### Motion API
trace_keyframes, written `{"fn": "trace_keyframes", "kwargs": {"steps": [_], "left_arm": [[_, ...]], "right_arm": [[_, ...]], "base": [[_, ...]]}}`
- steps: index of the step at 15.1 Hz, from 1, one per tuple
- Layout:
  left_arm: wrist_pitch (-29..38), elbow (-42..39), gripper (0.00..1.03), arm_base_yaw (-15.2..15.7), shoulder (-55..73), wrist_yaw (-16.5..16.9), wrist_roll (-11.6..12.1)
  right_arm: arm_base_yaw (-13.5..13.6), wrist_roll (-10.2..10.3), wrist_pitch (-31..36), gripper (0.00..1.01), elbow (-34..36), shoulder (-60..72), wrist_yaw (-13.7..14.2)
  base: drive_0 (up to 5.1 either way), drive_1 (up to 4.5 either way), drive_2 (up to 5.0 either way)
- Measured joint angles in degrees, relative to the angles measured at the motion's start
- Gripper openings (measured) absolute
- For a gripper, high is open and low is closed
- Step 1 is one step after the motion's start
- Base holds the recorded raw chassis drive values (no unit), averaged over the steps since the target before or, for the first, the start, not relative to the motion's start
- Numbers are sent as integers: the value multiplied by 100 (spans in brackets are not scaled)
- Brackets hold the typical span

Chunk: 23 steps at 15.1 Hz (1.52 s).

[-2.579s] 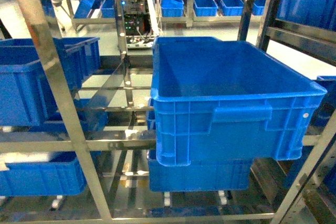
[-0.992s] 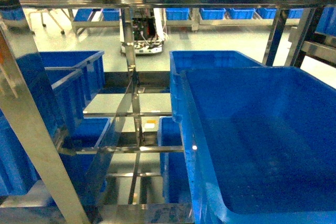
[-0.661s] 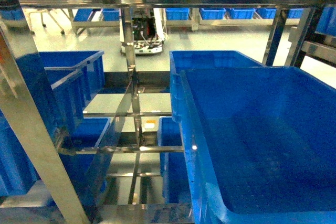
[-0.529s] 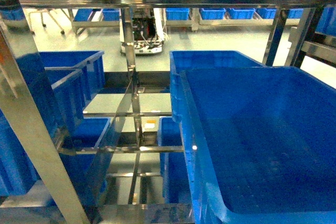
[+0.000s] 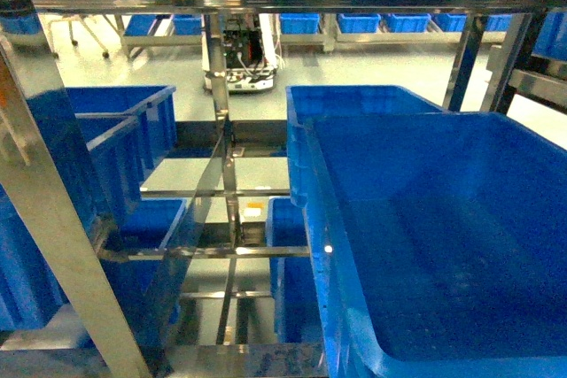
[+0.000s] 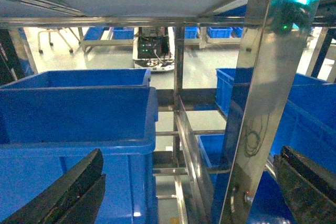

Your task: Pick red block from blue box to shelf

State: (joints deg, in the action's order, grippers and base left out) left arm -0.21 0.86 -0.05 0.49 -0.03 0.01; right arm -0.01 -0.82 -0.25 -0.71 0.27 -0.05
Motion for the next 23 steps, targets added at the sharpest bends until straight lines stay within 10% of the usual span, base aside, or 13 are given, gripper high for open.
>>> {"fn": "trace_keyframes", "kwargs": {"steps": [5, 7, 8, 13, 15, 17, 20, 21, 23], "left_arm": [[0, 0, 98, 0, 0, -2, 2], [-2, 0, 98, 0, 0, -4, 0], [2, 0, 98, 0, 0, 0, 0], [0, 0, 98, 4, 0, -2, 0], [0, 0, 98, 4, 0, 0, 2], [0, 0, 98, 4, 0, -2, 0], [2, 0, 98, 4, 0, 0, 0], [-4, 0, 98, 4, 0, 0, 0], [-4, 0, 98, 4, 0, 0, 0]], "right_arm": [[0, 0, 0, 28, 0, 0, 2], [487, -494, -896, 28, -354, 772, 1014], [505, -575, -719, 28, -415, 1283, 1047], [431, -72, 1928, 28, -1001, 4787, 87], [702, 96, 3464, 33, -1681, 7020, 319], [990, 149, 3668, 57, -2050, 8113, 785], [1631, 153, 3849, 93, -1449, 6874, 1244], [1725, 122, 5209, 84, -968, 6883, 1510], [1377, 116, 5759, 61, -461, 6516, 1408]], "base": [[0, 0, 0], [0, 0, 0], [0, 0, 0], [0, 0, 0], [0, 0, 0], [0, 0, 0], [0, 0, 0], [0, 0, 0], [0, 0, 0]]}}
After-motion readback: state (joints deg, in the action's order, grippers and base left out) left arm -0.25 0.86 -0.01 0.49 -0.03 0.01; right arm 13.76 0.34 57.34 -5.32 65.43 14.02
